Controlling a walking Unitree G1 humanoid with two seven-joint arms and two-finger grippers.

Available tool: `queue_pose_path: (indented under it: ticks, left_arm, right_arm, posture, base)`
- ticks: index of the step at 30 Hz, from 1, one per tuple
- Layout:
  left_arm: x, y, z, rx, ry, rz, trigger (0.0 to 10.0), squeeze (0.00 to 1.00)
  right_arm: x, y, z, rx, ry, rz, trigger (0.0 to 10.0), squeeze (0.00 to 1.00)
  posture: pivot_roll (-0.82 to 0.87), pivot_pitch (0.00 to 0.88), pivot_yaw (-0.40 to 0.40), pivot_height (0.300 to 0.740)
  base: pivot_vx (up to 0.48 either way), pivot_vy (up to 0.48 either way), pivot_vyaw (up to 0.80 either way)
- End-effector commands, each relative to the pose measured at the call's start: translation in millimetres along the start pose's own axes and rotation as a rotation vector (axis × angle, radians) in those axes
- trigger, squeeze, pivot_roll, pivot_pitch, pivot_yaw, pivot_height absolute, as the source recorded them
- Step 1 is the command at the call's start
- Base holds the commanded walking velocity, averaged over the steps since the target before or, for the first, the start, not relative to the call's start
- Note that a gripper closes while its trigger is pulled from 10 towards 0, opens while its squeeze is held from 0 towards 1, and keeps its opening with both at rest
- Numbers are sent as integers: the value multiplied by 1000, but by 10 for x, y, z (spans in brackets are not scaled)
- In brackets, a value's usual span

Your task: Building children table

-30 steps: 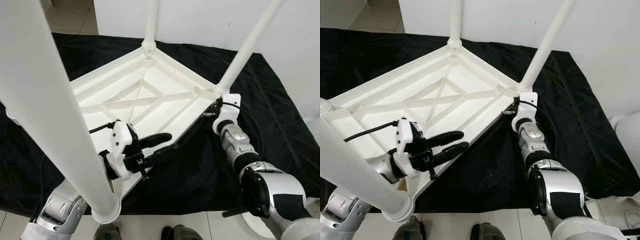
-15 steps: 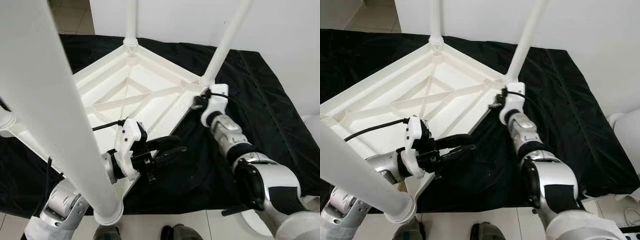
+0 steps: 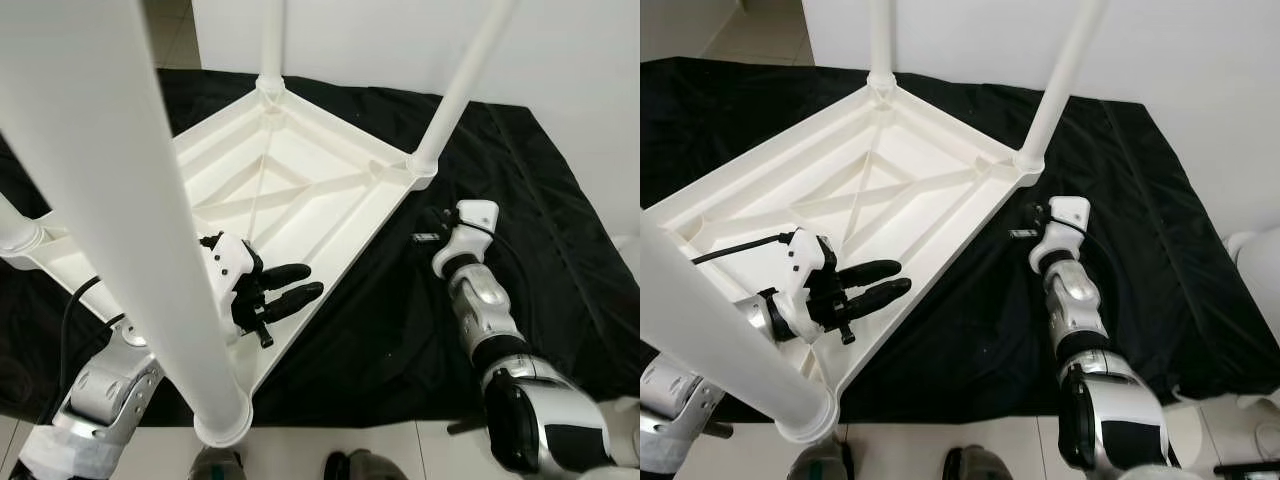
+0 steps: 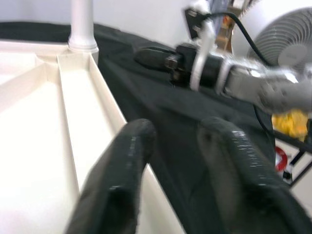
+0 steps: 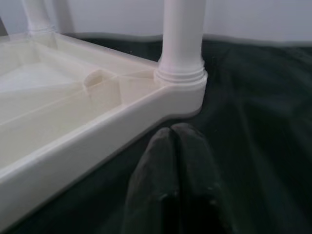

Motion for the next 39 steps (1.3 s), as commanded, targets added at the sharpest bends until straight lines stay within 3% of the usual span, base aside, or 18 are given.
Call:
queue_pose_path:
  ticks: [1, 3, 6, 8, 9, 10, 11, 16, 24, 32, 39]
  left_arm:
    - [49, -10, 7, -36, 32, -27, 10000, 1000]
    - [49, -10, 7, -36, 32, -27, 10000, 1000]
    - [97, -108, -27, 7, 45, 9, 10000, 1000]
    - [97, -138, -46, 21, 43, 38, 10000, 1000]
    - [93, -152, -82, 17, 43, 56, 10000, 918]
    - [93, -152, -82, 17, 43, 56, 10000, 918]
    - [85, -159, -131, 2, 47, 49, 10000, 0]
    - [60, -199, -262, -14, 44, 41, 10000, 0]
    - [5, -351, -525, -19, -25, 139, 10000, 0]
    - [-81, -378, -665, -41, -85, 182, 10000, 0]
    - [-259, -347, -609, -61, -137, 133, 10000, 0]
  right_arm:
    - [51, 8, -143, -12, 58, 45, 10000, 1000]
    - [51, 8, -143, -12, 58, 45, 10000, 1000]
    - [165, -54, -508, -73, 146, 58, 10000, 1000]
    - [178, -73, -573, -84, 150, 55, 10000, 1000]
    - [190, -92, -630, -83, 155, 53, 10000, 976]
    - [190, -92, -630, -83, 155, 53, 10000, 976]
    - [208, -105, -683, -80, 159, 58, 10000, 0]
    - [258, -111, -800, -42, 148, 34, 10000, 0]
    - [384, -63, -1029, 8, 66, -28, 10000, 0]
    - [382, -136, -1066, 35, 48, -40, 10000, 0]
    - [319, -188, -999, 61, 31, -57, 10000, 0]
  posture:
    - [114, 92, -51, 740]
    - [114, 92, -51, 740]
    - [83, 96, -41, 740]
    - [83, 97, -40, 740]
    - [83, 97, -42, 740]
    - [83, 97, -42, 740]
    - [83, 100, -45, 740]
    - [78, 101, -46, 740]
    - [87, 92, -59, 740]
    - [99, 60, -60, 740]
    - [68, 0, -23, 740]
  base:
    - [0, 0, 0]
    - [0, 0, 0]
    - [0, 0, 0]
    - [0, 0, 0]
    - [0, 0, 0]
    - [0, 0, 0]
    - [0, 0, 0]
    - [0, 0, 0]
    - [0, 0, 0]
    - [0, 0, 0]
    - [0, 0, 0]
Point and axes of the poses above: a point about 5 cm out from each wrist's last joint towards the gripper, its own z axis pointing out of the wrist towards the gripper, its own x axis along the axis of the wrist's last joint, y = z × x, the point moved 1 cm from there along z, pointing out of the wrist towards the gripper, and after that the axes turned 5 degrees about z, right-handed, at the moved point
